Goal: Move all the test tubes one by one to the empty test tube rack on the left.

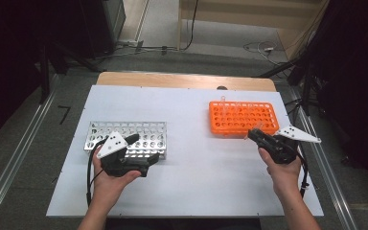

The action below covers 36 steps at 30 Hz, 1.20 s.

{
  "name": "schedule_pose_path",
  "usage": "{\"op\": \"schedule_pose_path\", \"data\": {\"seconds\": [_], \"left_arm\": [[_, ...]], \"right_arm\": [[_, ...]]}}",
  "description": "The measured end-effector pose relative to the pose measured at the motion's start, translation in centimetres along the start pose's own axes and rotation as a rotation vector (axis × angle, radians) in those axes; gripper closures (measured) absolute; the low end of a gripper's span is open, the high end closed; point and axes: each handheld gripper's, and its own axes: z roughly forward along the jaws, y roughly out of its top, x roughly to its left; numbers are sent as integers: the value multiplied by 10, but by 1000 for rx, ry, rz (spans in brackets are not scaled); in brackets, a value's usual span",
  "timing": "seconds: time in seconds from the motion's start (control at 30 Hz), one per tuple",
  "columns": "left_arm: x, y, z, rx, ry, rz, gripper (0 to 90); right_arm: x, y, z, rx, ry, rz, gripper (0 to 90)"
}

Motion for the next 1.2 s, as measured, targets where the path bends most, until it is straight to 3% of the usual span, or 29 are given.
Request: {"op": "schedule_pose_path", "data": {"seconds": [0.1,0.37,0.53,0.63,0.9,1.2], "left_arm": [[-6,7,7,12,-10,8,58],[-24,28,30,60,-17,18,127],[-26,33,42,83,-30,34,142],[-25,32,44,94,-37,20,155],[-37,32,50,127,-55,38,232],[-55,27,59,141,-129,68,387]], "right_arm": [[7,-2,1,3,36,10,739],[29,-10,12,41,93,-28,739],[44,-12,18,54,126,-66,739],[54,-13,21,59,134,-99,739],[81,-17,28,75,156,-185,739],[106,-24,34,96,127,-320,739]]}}
